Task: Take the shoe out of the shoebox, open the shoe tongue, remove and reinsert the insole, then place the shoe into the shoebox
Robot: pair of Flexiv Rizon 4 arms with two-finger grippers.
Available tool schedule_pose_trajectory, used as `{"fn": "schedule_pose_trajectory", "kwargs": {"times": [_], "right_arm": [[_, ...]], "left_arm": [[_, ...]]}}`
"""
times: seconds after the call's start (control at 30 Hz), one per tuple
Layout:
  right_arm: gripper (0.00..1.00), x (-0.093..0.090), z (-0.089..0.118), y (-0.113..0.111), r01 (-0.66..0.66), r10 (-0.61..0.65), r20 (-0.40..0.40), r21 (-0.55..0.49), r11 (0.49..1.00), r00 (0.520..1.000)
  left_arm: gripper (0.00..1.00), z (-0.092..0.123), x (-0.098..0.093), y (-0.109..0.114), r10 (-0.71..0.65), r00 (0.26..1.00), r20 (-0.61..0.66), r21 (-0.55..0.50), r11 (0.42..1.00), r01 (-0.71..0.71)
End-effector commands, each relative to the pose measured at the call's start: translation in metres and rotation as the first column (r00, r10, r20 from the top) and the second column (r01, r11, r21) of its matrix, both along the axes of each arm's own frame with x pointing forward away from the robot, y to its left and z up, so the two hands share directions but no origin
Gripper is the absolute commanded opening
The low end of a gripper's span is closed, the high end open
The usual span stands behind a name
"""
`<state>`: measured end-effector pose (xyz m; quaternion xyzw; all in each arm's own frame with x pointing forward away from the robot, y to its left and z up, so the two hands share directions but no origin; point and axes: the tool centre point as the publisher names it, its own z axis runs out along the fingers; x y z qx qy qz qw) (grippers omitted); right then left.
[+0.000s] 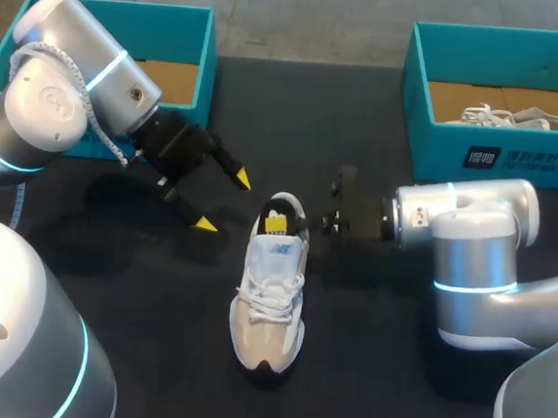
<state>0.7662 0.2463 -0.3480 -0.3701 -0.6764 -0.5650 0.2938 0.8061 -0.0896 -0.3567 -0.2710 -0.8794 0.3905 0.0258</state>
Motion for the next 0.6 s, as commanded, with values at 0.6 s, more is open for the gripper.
{"fn": "schedule_pose_trajectory", "kwargs": {"times": [0.6], "right_arm": [[0.00, -0.021, -0.012, 0.004, 0.003, -0.002, -0.059, 0.009, 1.000, 0.998]], "left_arm": [[1.00, 0.000, 0.000, 0.000, 0.000, 1.000, 0.001, 0.003, 1.000, 0.000]]}}
